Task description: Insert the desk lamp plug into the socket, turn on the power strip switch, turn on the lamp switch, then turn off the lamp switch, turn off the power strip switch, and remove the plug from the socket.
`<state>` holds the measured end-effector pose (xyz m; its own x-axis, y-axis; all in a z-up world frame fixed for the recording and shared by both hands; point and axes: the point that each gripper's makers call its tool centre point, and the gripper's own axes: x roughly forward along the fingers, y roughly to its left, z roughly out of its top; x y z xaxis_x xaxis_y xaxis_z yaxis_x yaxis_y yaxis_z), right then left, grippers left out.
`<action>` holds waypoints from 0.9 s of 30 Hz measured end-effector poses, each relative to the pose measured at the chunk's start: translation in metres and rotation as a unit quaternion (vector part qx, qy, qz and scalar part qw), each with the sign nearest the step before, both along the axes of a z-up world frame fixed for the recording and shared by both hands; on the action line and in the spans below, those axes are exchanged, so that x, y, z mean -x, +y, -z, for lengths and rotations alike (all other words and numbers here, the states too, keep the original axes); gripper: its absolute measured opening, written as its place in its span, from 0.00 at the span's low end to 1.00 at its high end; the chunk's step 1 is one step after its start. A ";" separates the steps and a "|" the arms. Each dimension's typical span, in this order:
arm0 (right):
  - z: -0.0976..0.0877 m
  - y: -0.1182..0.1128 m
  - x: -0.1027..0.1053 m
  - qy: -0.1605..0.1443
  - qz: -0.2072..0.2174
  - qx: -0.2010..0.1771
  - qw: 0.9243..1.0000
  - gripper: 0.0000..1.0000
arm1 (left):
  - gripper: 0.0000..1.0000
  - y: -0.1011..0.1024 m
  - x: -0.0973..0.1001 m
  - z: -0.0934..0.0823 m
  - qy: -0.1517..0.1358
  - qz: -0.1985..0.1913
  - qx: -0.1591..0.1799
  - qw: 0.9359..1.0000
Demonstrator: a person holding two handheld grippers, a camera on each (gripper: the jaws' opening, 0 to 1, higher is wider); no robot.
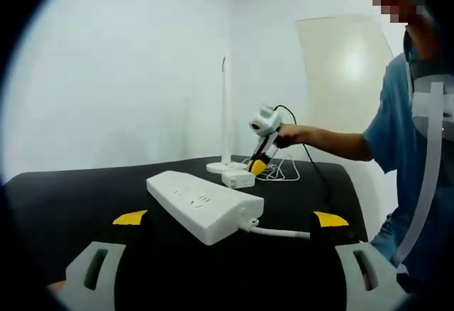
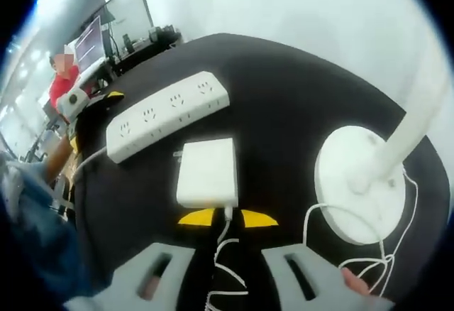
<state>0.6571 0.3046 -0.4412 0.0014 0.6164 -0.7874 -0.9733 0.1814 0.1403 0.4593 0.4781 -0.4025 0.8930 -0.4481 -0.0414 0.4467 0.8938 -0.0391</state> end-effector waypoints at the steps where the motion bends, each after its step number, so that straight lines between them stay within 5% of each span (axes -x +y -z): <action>1: 0.001 0.001 0.002 -0.001 -0.002 0.006 1.000 0.11 | 0.88 0.000 0.000 0.000 0.000 0.000 0.000 1.000; 9: 0.003 0.001 0.005 -0.034 -0.004 0.020 0.999 0.07 | 0.88 0.001 0.000 0.000 0.000 0.000 -0.002 1.000; 13: 0.001 0.001 0.002 -0.088 -0.015 0.014 0.996 0.07 | 0.88 0.000 0.000 0.000 -0.001 0.000 -0.001 1.000; 18: -0.008 0.004 -0.003 -0.175 -0.038 -0.002 0.984 0.07 | 0.88 0.000 0.000 -0.001 -0.002 0.001 0.001 1.000; 27: -0.021 0.008 0.006 -0.273 -0.069 -0.020 0.959 0.07 | 0.88 -0.001 0.001 -0.001 -0.005 -0.002 -0.002 1.000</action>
